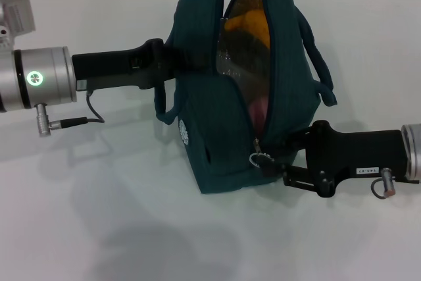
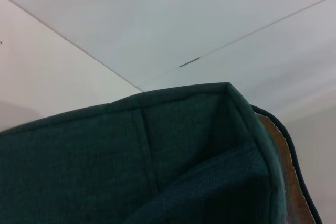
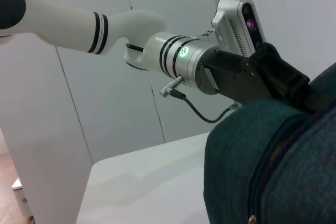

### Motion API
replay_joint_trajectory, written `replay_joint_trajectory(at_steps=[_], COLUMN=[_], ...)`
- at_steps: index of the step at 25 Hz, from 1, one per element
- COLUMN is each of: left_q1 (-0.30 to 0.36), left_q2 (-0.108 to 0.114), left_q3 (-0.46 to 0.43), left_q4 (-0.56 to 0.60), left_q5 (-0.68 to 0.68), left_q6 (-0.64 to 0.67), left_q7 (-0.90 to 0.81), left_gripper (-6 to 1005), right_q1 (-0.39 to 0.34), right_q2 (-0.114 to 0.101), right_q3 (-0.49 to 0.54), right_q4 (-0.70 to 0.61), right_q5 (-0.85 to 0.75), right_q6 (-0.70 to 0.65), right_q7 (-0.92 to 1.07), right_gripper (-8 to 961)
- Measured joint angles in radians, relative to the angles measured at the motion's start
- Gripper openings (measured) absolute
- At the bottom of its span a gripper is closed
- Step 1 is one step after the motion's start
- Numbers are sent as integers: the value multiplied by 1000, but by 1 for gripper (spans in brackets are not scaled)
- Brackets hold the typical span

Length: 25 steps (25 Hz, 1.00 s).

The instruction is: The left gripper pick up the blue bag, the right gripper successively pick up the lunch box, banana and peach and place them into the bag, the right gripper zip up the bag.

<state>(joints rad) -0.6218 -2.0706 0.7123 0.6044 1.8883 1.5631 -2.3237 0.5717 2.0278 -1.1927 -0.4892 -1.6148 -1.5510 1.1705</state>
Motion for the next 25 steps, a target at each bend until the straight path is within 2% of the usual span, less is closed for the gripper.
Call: replay_joint_trajectory(at_steps=[11, 15, 19, 25], left_q1=[2, 2, 4, 15], left_q2=[1, 0, 0, -4], left_q3=[-1, -1, -1, -1], left_q4=[0, 0, 0, 0], left_q5=[0, 0, 0, 0], left_q6=[0, 0, 0, 0], left_q7=[0, 0, 0, 21], left_gripper=[36, 37, 39, 43], right_q1=[-6, -9, -19, -78], right_q2=[0, 0, -2, -9], right_q3=[-2, -2, -2, 13], right_q4=[0, 0, -11, -99], right_q5=[21, 25, 34, 55], right_q6=[8, 11, -9, -59], right_q7=[-11, -11, -11, -11], right_gripper=[151, 6, 7, 7])
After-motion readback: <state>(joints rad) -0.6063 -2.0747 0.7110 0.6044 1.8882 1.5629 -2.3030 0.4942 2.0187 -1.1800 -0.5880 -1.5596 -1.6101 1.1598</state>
